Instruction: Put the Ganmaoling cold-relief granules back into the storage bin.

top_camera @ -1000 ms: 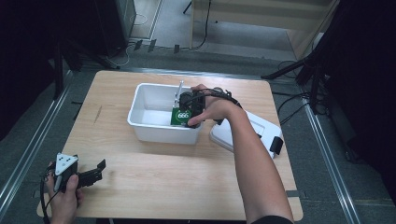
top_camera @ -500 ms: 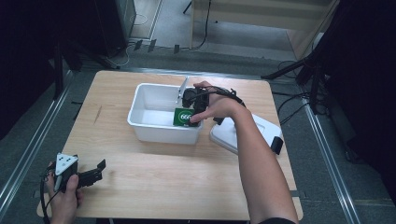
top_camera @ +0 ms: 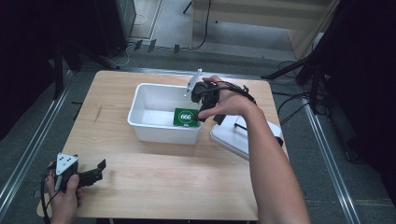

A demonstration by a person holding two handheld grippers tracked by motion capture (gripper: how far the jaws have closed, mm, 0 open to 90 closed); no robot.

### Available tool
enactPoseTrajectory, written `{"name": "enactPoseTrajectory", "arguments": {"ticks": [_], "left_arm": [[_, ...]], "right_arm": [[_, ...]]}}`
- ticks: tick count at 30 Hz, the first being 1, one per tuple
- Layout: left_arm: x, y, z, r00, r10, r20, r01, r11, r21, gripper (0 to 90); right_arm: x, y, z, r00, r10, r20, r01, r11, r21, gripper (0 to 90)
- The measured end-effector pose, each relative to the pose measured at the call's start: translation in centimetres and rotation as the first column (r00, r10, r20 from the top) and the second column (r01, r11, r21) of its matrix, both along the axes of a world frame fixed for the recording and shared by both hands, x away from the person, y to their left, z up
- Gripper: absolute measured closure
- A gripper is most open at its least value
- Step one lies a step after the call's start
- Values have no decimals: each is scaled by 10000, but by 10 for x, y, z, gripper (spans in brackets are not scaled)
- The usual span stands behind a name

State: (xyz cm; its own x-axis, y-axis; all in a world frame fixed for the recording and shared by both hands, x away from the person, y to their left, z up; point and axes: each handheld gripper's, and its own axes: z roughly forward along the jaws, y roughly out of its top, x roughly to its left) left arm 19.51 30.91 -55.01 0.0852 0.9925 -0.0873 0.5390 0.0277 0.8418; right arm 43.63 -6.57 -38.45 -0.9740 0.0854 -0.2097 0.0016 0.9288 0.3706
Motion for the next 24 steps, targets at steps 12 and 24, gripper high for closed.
{"name": "enactPoseTrajectory", "arguments": {"ticks": [12, 24], "left_arm": [[0, 0, 0, 10000, 22, -14, -22, 10000, 37, 2], [0, -1, 0, 10000, 26, -19, -25, 9999, 101, 2]], "right_arm": [[-8, -29, 13, 9993, -348, 168, 346, 9993, 126, 141], [-13, -62, 11, 9953, -963, 140, 959, 9951, 248, 141]]}}
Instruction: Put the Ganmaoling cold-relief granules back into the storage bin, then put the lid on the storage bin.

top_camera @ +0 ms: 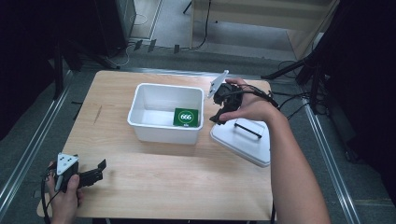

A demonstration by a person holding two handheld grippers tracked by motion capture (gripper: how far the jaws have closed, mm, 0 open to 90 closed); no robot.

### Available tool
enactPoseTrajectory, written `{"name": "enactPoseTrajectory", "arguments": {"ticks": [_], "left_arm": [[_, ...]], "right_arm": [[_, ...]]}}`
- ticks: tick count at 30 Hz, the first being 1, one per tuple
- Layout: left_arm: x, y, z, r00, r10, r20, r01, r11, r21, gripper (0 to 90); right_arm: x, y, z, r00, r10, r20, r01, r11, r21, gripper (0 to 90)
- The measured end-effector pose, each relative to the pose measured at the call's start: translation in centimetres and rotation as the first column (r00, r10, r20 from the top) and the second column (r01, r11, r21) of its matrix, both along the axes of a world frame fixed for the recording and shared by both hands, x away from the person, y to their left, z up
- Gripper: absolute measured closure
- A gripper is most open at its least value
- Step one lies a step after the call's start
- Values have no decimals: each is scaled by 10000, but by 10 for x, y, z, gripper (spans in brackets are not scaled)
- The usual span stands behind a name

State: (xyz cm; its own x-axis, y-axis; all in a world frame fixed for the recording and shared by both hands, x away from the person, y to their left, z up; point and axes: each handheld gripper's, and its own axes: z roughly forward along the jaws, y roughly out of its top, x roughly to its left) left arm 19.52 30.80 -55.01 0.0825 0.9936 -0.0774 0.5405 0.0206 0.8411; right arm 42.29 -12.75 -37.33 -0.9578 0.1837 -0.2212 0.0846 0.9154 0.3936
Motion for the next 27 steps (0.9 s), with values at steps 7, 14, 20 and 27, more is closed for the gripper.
{"name": "enactPoseTrajectory", "arguments": {"ticks": [7, 14, 20, 27], "left_arm": [[0, 0, 0, 10000, 2, -17, -2, 10000, 25, 2], [0, 0, 0, 10000, -6, -22, 6, 10000, 48, 2], [0, 0, 0, 10000, 17, -14, -17, 10000, 28, 2], [0, 0, 0, 10000, 29, -14, -29, 10000, 25, 2]], "right_arm": [[-3, -23, -6, 9993, -362, -64, 362, 9993, 59, 143], [-9, -43, -9, 9979, -643, 13, 643, 9979, 56, 143], [-11, -59, -14, 9958, -911, -19, 911, 9958, 55, 148], [-13, -77, -27, 9923, -1240, -56, 1240, 9923, -53, 189]]}}
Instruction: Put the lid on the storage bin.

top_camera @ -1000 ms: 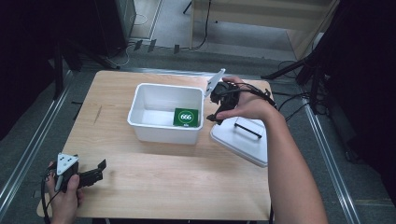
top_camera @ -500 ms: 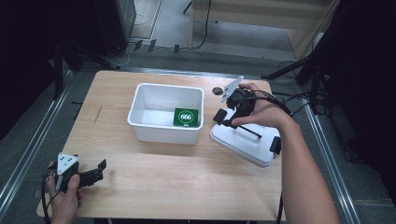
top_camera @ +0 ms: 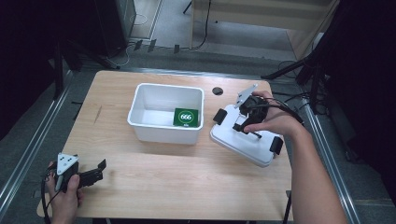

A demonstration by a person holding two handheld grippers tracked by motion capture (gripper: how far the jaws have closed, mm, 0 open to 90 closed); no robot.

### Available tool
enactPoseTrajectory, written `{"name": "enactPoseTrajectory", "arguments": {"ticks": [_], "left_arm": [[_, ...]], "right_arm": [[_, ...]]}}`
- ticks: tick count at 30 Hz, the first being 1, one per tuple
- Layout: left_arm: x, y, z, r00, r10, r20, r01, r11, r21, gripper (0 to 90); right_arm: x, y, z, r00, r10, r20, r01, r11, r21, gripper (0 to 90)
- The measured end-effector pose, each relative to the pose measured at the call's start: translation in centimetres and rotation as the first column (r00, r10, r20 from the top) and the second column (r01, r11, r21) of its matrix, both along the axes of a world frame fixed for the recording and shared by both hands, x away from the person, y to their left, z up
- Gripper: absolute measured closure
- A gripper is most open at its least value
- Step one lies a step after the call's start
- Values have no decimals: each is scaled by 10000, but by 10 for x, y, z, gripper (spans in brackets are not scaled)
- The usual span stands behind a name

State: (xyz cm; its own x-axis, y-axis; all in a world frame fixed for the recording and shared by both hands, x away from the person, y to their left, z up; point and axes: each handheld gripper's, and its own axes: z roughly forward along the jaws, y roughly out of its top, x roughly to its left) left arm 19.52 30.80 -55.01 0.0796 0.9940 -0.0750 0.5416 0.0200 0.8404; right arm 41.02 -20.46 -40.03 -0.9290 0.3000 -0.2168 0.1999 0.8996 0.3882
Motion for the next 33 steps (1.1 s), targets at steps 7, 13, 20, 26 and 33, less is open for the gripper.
{"name": "enactPoseTrajectory", "arguments": {"ticks": [7, 13, 20, 26, 33], "left_arm": [[0, 0, 0, 10000, 5, -16, -5, 10000, 23, 2], [0, 0, 0, 10000, -18, -20, 18, 10000, 78, 2], [0, 0, 0, 10000, -15, -23, 15, 10000, 55, 2], [0, -1, 0, 10000, -2, -23, 2, 10000, 46, 2], [0, -1, 0, 10000, 3, -7, -3, 10000, 66, 2]], "right_arm": [[-3, -14, -13, 9989, -343, 331, 350, 9992, -207, 287], [-5, -23, -24, 9970, -694, 349, 705, 9969, -336, 349], [-6, -32, -34, 9950, -989, 152, 994, 9942, -400, 422], [-6, -38, -44, 9924, -1227, 15, 1227, 9917, -395, 424], [-7, -43, -55, 9906, -1367, -39, 1364, 9897, -433, 449]]}}
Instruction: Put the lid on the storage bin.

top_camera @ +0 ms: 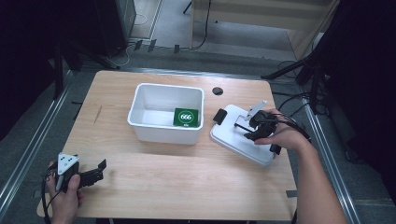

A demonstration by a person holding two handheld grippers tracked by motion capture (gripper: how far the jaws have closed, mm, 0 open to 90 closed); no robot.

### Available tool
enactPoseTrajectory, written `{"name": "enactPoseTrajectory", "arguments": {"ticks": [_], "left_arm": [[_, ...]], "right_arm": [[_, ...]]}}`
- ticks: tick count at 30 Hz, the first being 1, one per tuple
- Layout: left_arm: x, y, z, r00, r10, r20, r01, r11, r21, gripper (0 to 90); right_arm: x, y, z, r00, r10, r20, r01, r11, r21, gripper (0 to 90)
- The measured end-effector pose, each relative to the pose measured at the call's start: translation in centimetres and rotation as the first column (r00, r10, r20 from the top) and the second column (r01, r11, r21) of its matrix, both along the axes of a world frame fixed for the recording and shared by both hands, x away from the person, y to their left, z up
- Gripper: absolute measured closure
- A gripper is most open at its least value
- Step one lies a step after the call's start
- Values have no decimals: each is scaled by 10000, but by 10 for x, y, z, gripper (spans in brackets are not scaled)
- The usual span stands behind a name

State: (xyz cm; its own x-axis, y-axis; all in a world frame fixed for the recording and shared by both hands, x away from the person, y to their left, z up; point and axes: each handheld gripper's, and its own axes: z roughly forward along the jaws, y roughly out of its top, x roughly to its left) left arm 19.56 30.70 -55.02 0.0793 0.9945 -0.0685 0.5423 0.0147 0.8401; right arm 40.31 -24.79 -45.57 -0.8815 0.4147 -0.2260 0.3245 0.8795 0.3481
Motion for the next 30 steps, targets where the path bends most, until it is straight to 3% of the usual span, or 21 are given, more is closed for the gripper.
{"name": "enactPoseTrajectory", "arguments": {"ticks": [19, 25, 30], "left_arm": [[0, 0, 0, 10000, 13, -2, -13, 10000, -26, 2], [0, 0, 0, 10000, 14, -12, -14, 10000, -5, 2], [0, -1, 0, 10000, 21, -8, -21, 10000, -3, 2]], "right_arm": [[0, -6, -15, 9988, -296, -385, 289, 9994, -188, 562], [2, -9, -10, 9987, -339, -369, 344, 9993, 128, 703], [3, -12, -10, 9989, -318, -339, 319, 9995, 23, 805]]}}
